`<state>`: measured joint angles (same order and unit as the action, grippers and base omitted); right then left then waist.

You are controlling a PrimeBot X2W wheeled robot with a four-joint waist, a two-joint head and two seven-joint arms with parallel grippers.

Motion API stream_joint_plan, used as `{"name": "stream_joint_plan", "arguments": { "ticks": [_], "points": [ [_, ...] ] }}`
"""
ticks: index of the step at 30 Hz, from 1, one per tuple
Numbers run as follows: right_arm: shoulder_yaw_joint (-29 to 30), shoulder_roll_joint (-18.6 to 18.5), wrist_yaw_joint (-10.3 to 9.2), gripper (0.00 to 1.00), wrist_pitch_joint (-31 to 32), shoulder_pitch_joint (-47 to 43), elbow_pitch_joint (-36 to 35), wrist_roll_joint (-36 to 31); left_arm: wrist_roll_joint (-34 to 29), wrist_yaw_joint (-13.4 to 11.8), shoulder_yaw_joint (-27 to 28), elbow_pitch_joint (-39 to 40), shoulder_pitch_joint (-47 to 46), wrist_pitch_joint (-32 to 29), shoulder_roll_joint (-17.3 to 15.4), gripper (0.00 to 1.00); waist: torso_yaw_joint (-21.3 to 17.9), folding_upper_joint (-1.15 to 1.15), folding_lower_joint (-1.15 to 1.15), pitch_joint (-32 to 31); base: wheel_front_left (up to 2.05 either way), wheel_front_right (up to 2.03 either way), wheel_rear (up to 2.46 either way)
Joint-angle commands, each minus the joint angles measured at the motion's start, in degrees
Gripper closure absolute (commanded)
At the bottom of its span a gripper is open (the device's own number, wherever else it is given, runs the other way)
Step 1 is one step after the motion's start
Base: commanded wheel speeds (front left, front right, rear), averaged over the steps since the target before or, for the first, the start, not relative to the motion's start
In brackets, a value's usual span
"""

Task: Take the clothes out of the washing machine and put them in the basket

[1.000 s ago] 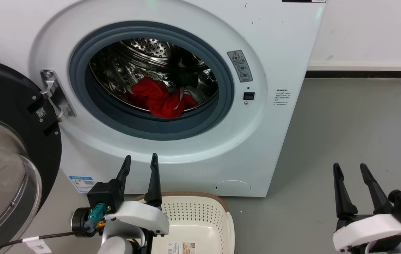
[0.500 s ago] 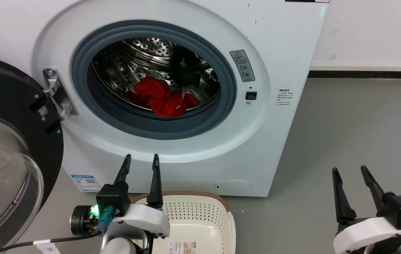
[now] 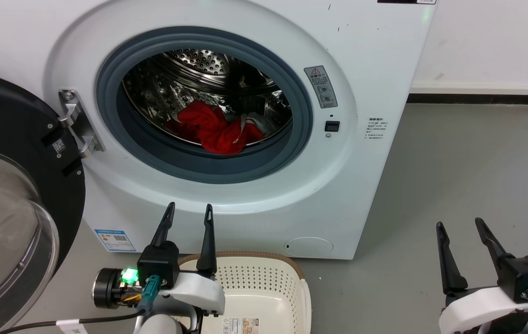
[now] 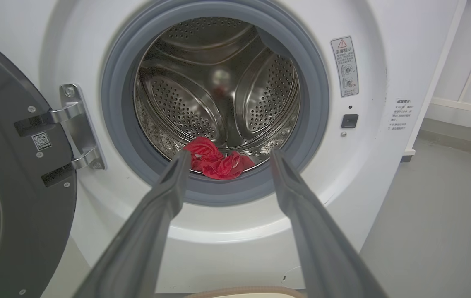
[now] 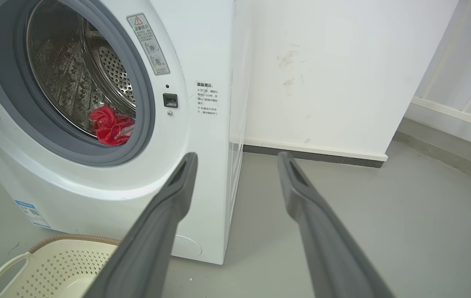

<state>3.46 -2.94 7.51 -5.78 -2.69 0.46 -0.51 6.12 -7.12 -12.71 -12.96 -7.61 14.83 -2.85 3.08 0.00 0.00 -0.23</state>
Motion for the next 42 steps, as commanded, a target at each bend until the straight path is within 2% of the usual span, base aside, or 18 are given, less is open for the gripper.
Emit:
{"name": "stream_joint_plan", "arguments": {
  "ticks": [1, 24, 32, 42],
  "points": [
    [0.1, 0.1, -0.04, 0.00, -0.3, -0.8, -0.3, -1.2, -1.2, -0.3, -0.2, -0.1, -0.8, 0.5, 0.0, 0.00, 0.0, 0.00, 0.00, 0.0, 0.00, 0.00, 0.00],
    [0.5, 0.1, -0.04, 0.00, -0.6, 0.2, 0.8, 0.8, -1.1, 0.4, 0.9, -2.2, -1.9, 0.4, 0.0, 0.00, -0.5, 0.00, 0.00, 1.4, 0.00, 0.00, 0.00],
    [-0.1, 0.1, -0.04, 0.00, -0.5, 2.8, -1.6, 1.1, -0.6, 0.1, 1.2, -2.1, -5.4, 0.4, 0.0, 0.00, -0.6, 0.00, 0.00, 7.1, 0.00, 0.00, 0.00],
    [-0.3, 0.1, -0.04, 0.00, -0.8, 9.0, -6.1, 2.1, -0.1, -0.3, 2.9, -2.5, -14.0, 0.4, 0.0, 0.00, -2.1, 0.00, 0.00, 19.4, 0.00, 0.00, 0.00]
  ]
}}
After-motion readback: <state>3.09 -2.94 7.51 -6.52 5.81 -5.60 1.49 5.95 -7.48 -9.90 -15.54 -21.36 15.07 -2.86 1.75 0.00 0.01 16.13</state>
